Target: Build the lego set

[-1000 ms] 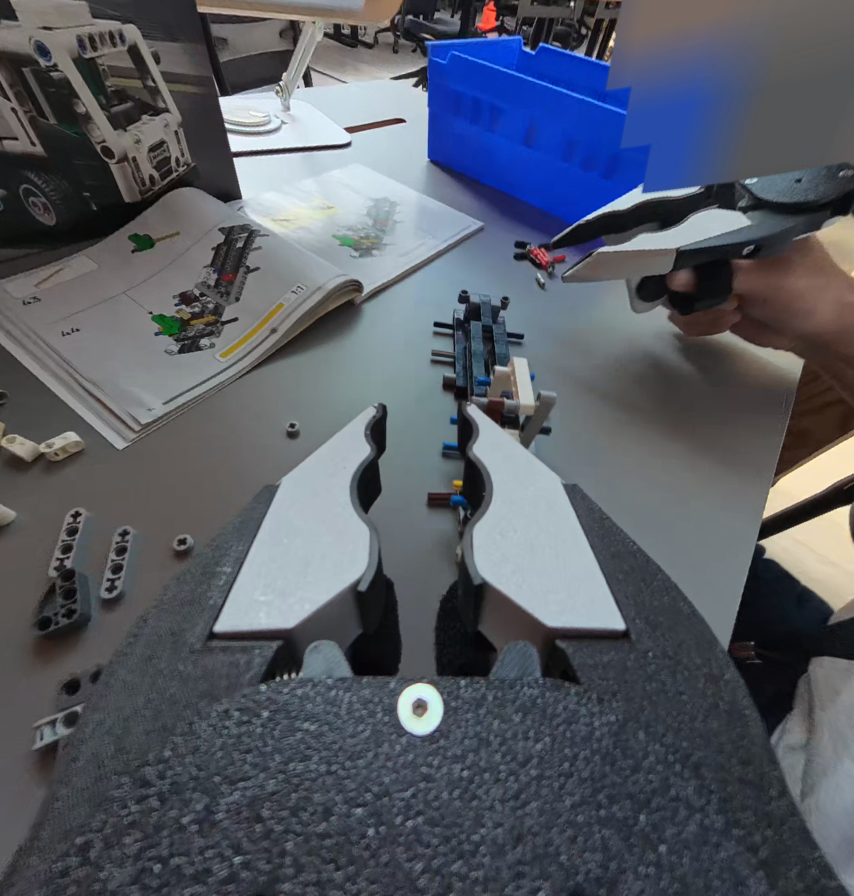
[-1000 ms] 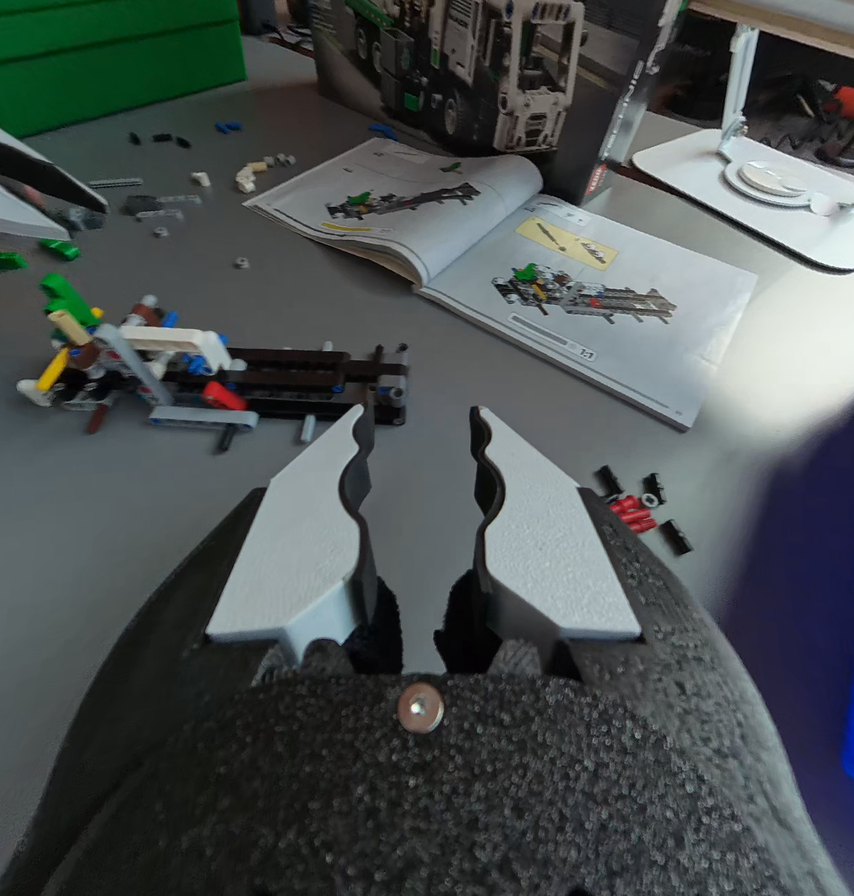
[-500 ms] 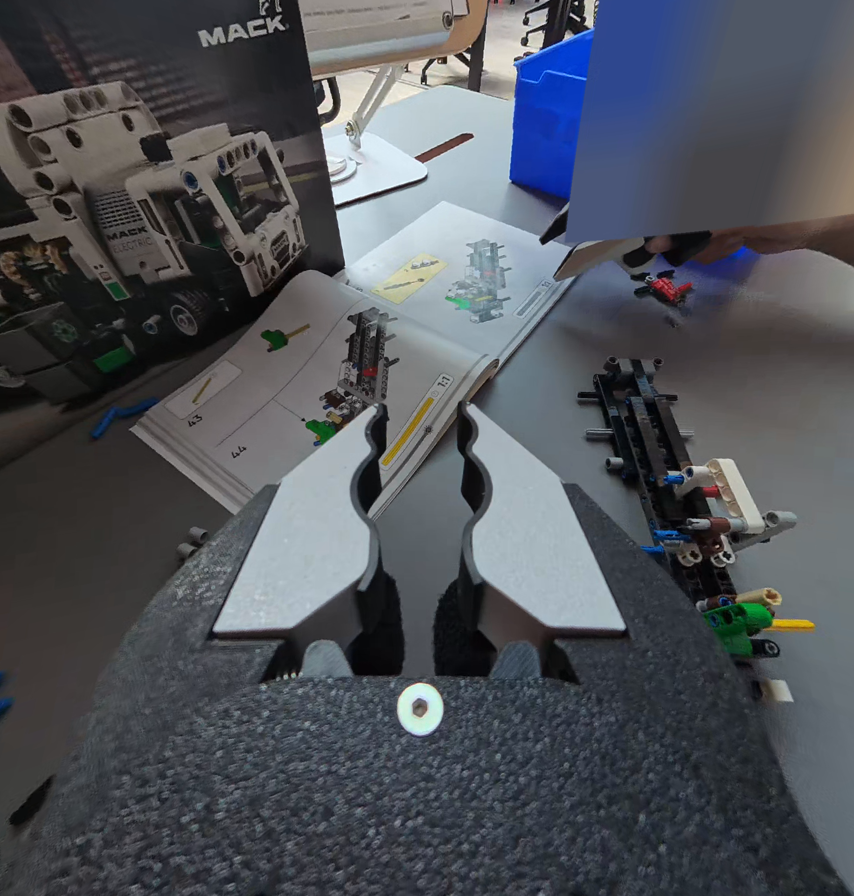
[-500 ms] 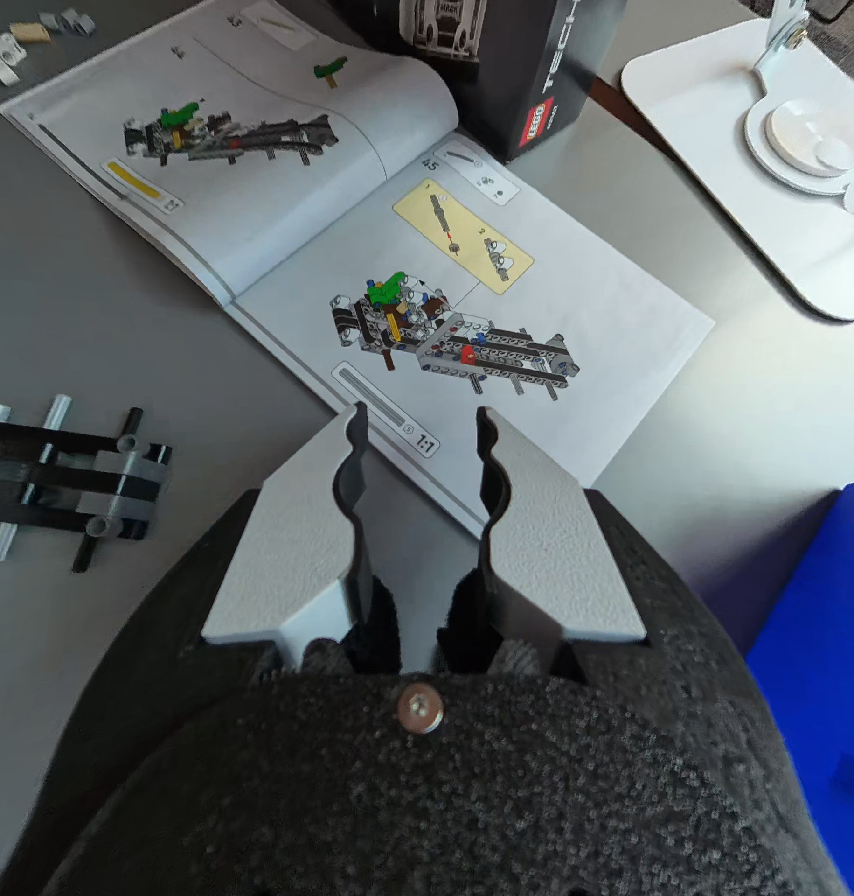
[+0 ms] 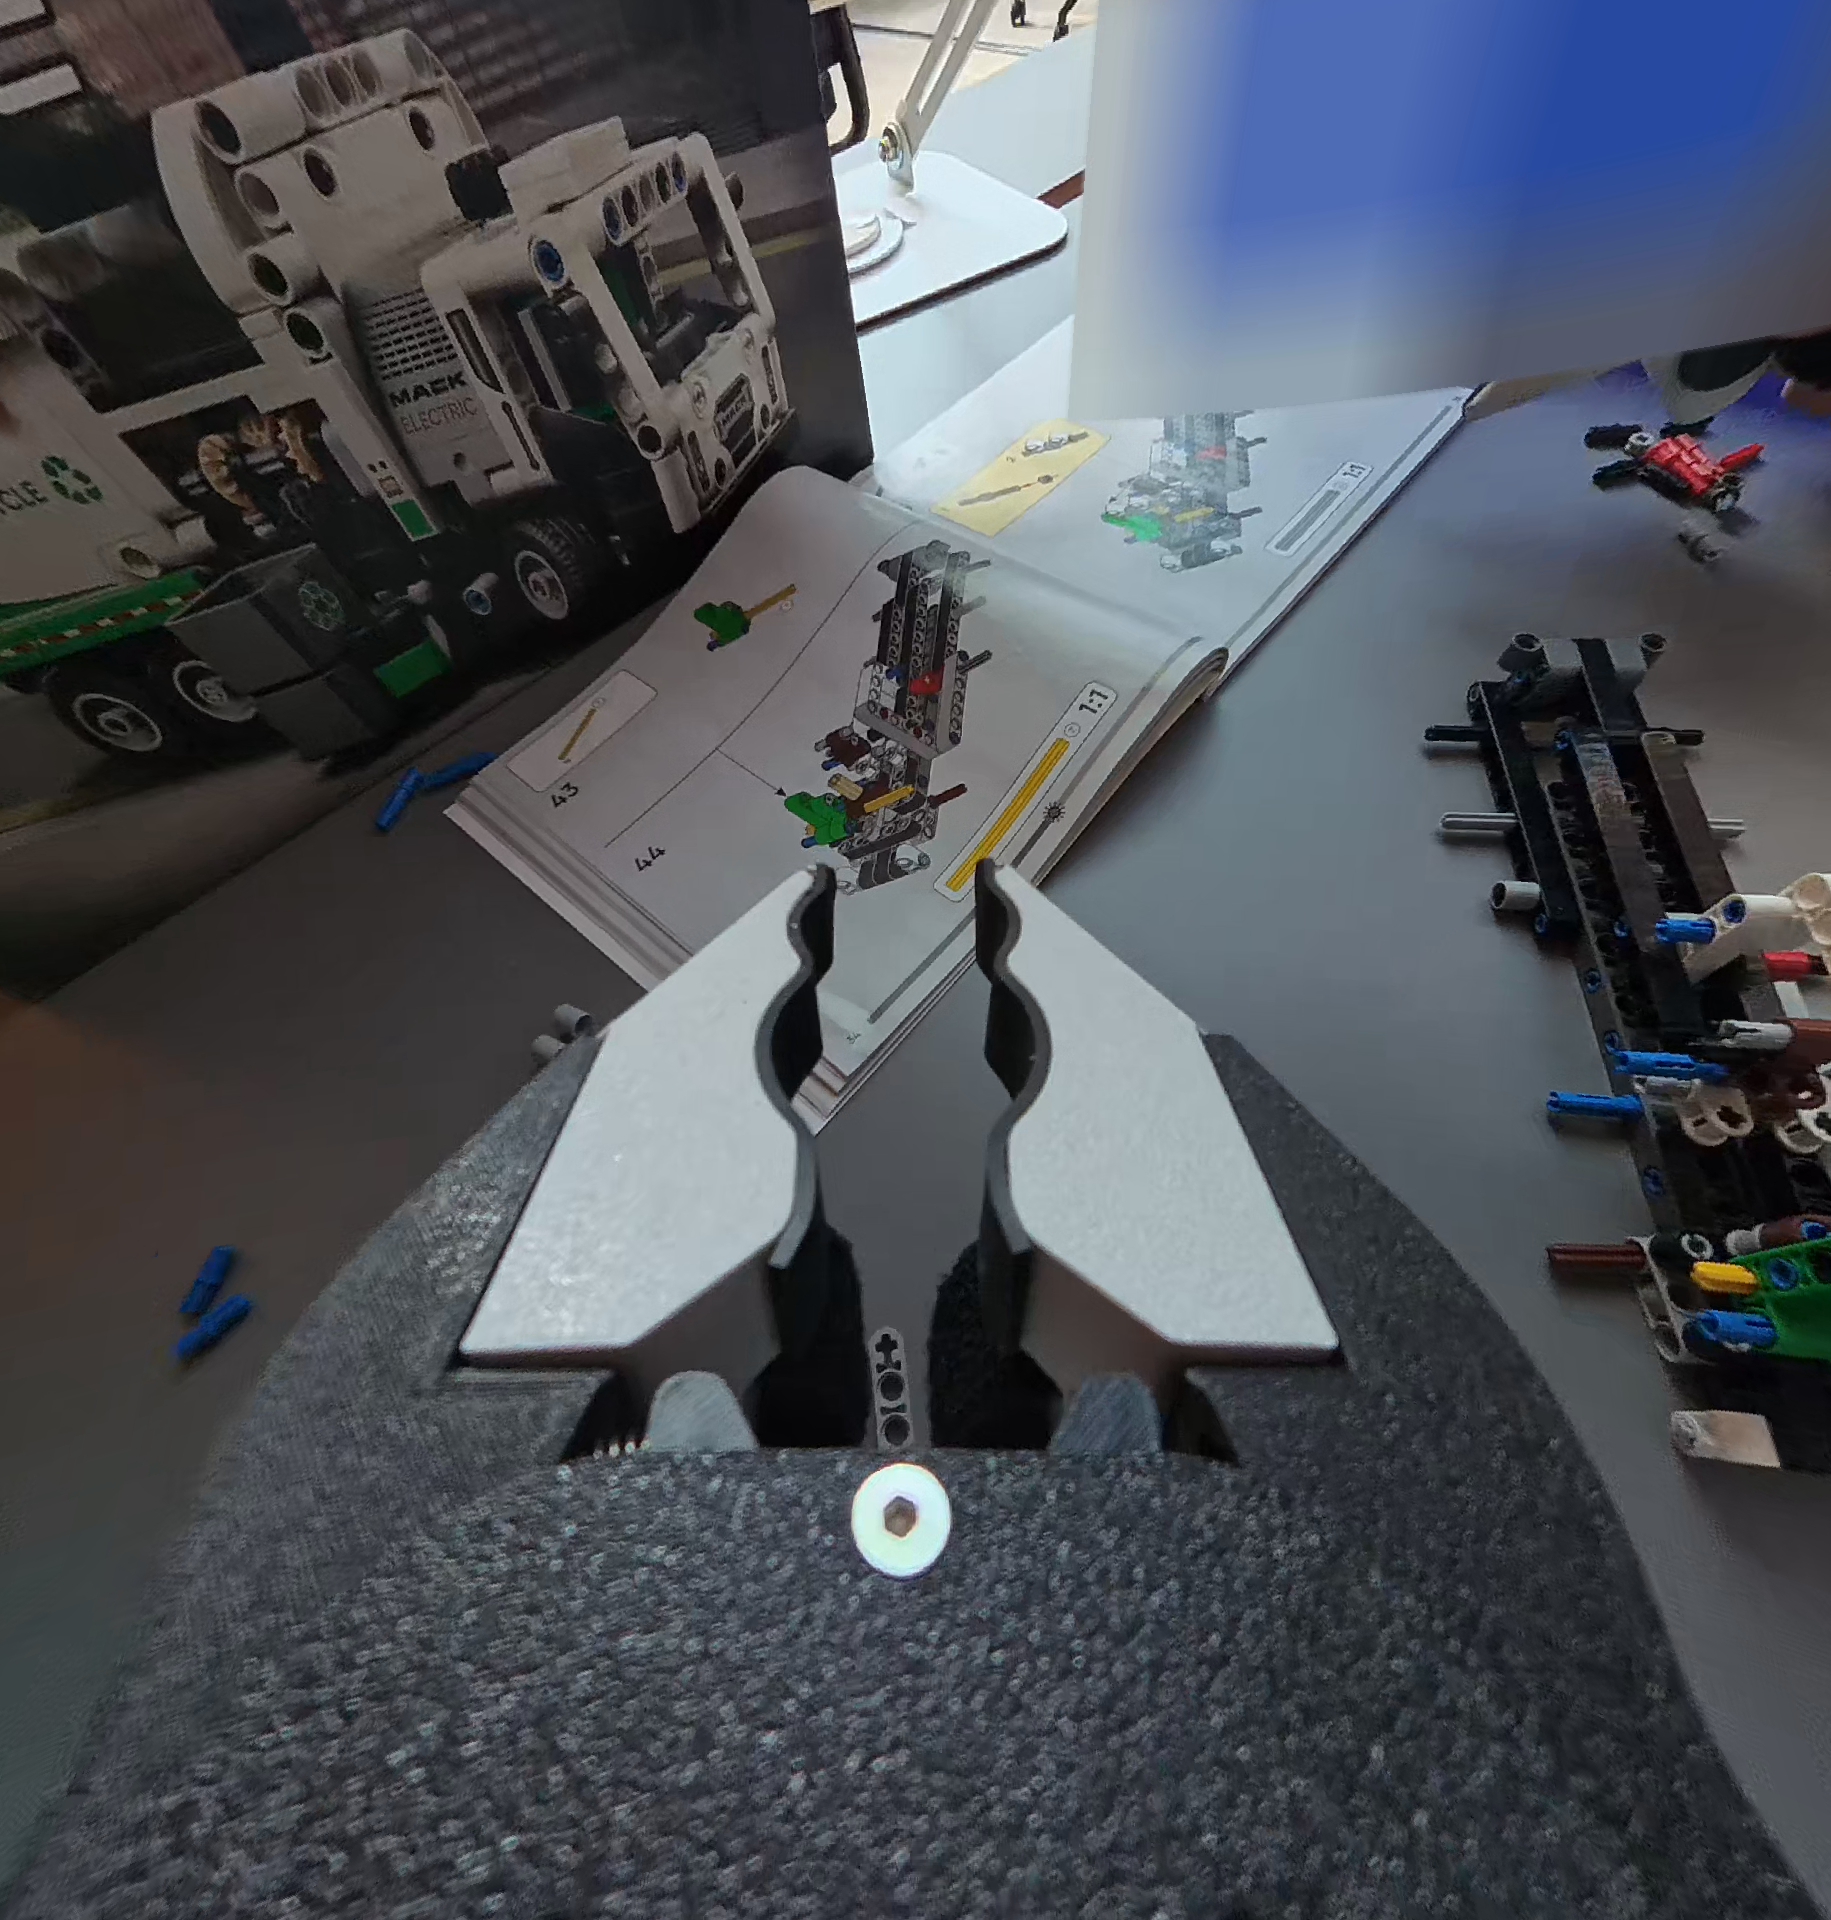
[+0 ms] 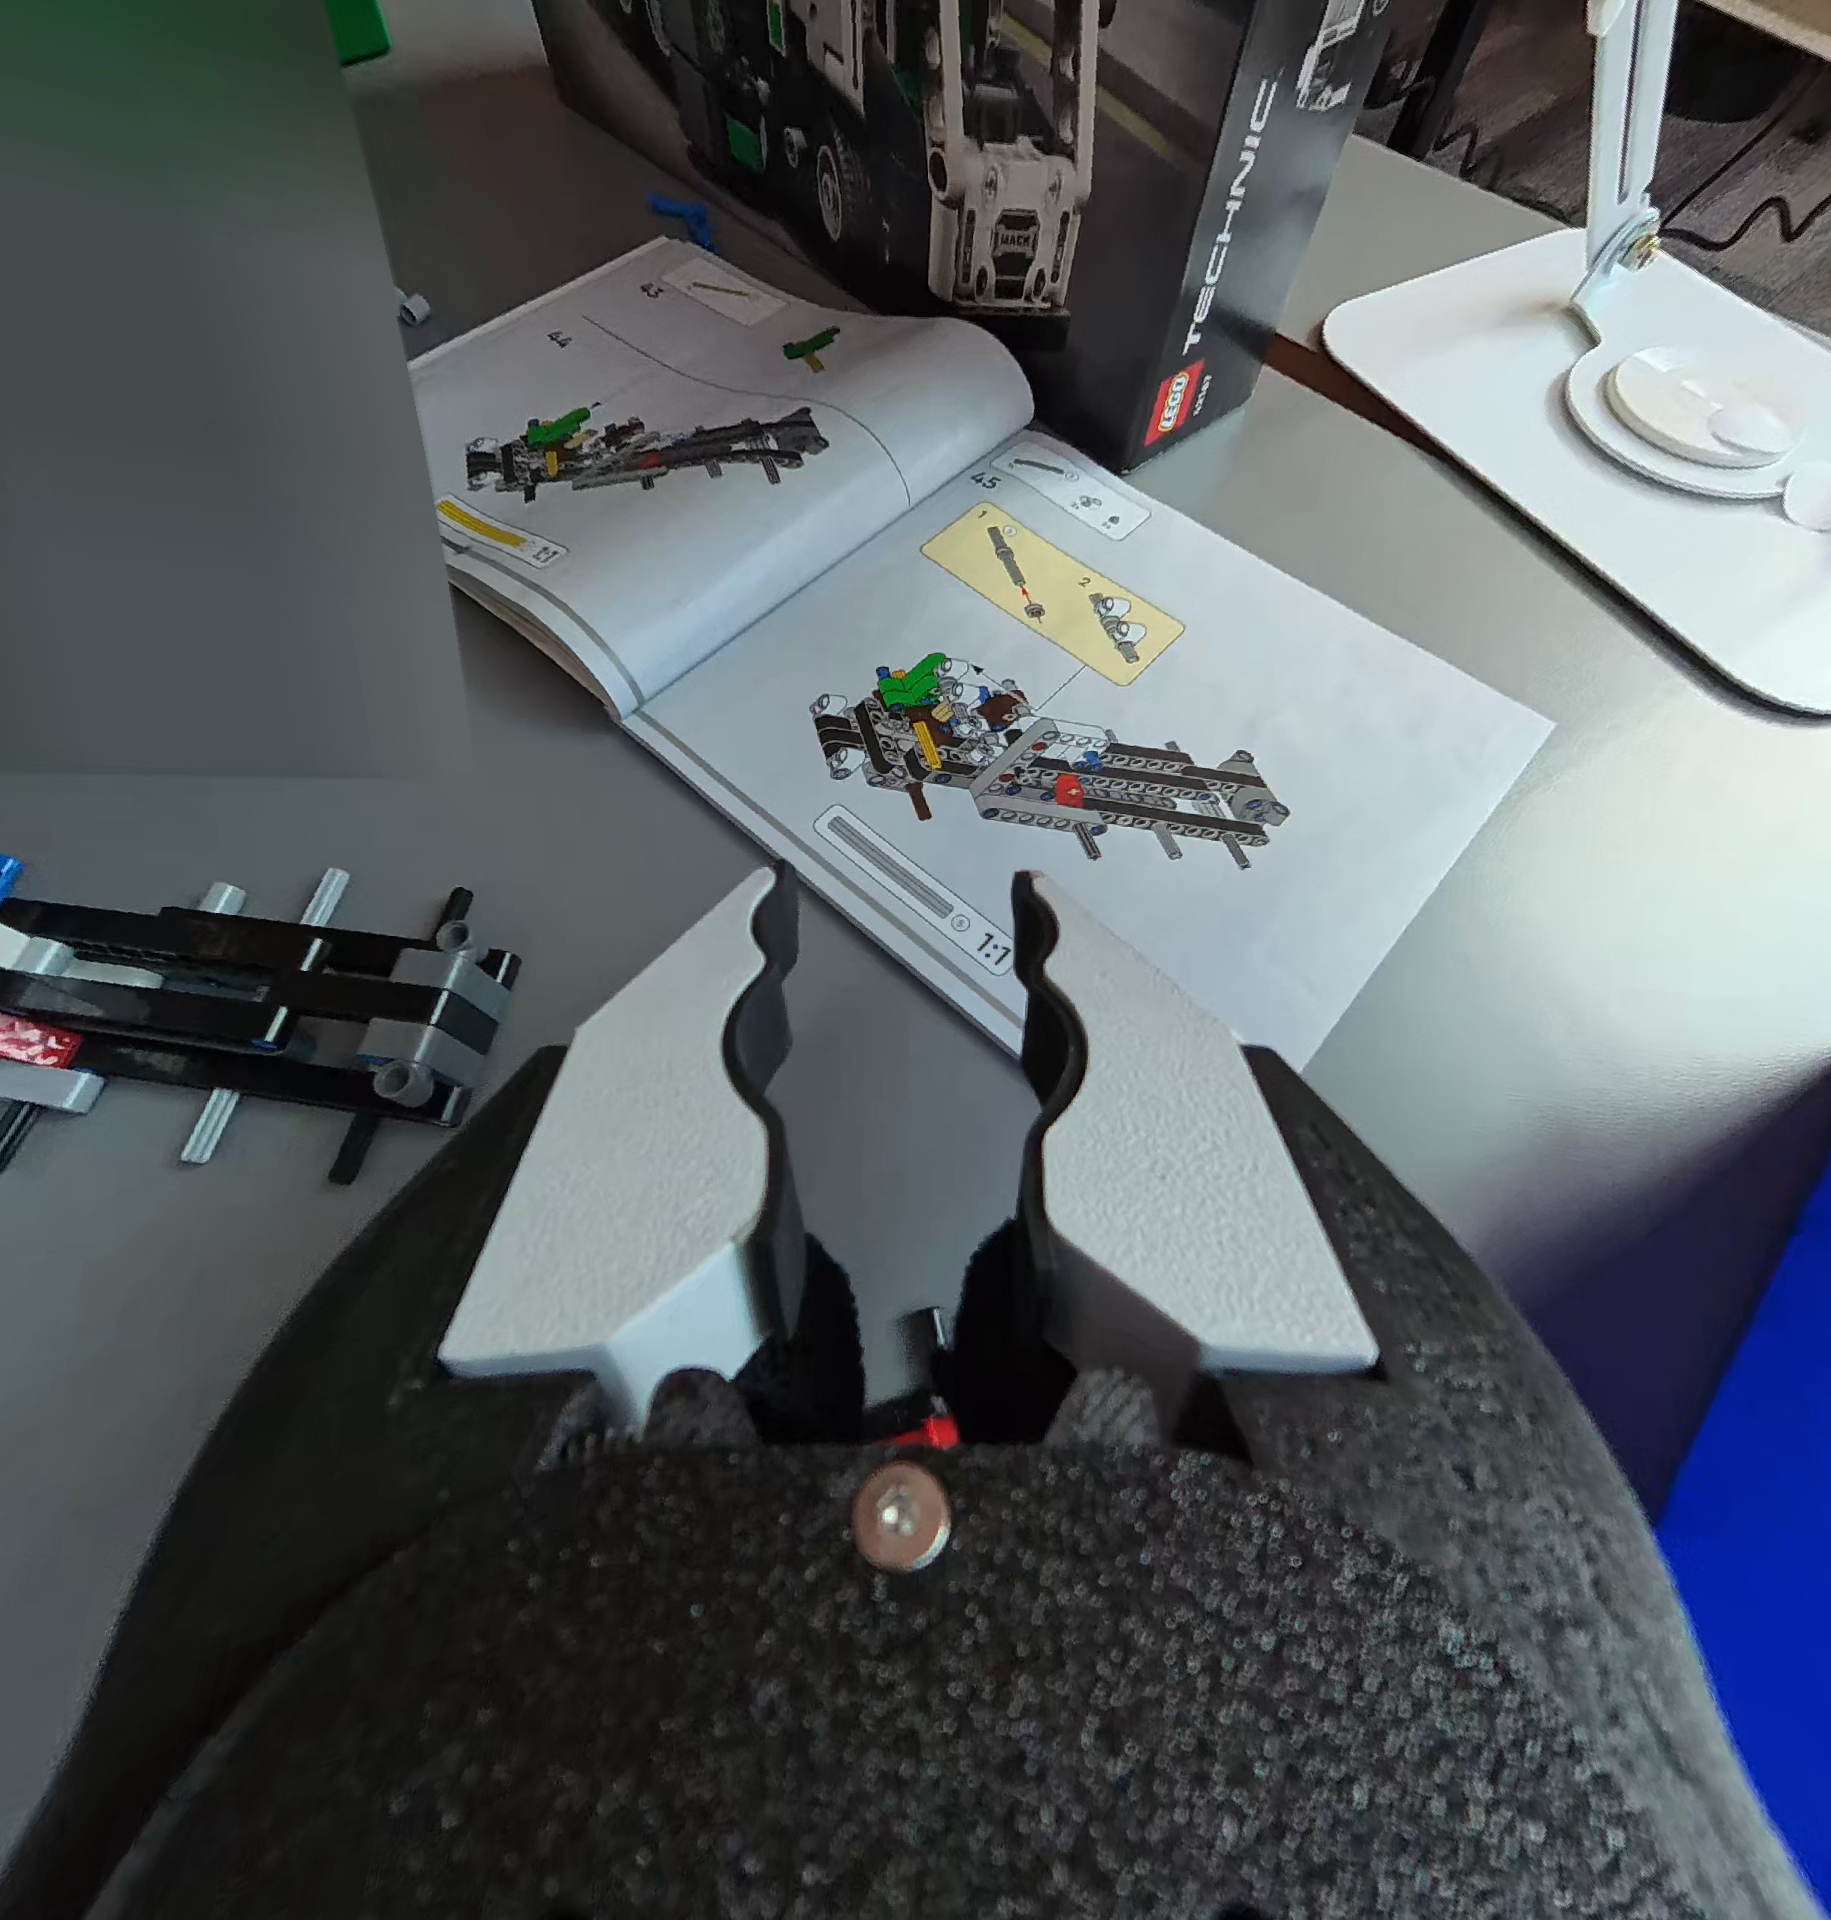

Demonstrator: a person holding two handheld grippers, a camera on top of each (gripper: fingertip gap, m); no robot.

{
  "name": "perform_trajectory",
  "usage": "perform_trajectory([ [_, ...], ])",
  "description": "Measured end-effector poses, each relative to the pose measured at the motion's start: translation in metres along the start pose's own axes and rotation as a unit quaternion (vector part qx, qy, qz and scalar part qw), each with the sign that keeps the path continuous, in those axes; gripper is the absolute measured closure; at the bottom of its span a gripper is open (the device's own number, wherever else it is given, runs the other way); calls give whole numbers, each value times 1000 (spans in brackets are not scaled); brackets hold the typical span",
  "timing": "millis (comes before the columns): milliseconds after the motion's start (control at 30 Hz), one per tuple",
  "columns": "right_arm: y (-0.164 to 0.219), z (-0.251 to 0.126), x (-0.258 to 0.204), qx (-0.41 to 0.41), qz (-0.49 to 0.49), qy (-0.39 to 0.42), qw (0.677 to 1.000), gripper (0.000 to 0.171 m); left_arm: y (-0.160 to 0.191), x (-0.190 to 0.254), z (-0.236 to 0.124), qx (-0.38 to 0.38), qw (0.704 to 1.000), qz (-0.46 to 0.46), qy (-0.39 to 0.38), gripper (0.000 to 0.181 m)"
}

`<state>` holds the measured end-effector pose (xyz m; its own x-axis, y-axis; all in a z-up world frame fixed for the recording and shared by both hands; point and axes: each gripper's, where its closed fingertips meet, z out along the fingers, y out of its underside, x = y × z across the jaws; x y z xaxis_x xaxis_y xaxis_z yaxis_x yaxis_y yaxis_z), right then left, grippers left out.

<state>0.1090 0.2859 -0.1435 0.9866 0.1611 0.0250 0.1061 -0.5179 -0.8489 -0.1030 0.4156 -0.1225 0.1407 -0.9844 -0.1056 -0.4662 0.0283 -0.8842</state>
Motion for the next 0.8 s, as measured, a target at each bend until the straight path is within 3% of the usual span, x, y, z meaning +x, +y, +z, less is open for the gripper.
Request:
perform_trajectory([
  [800,12,6,7,-17,22,-6,1000,134,23,-5,11,-42,999,-23,7,155],
])
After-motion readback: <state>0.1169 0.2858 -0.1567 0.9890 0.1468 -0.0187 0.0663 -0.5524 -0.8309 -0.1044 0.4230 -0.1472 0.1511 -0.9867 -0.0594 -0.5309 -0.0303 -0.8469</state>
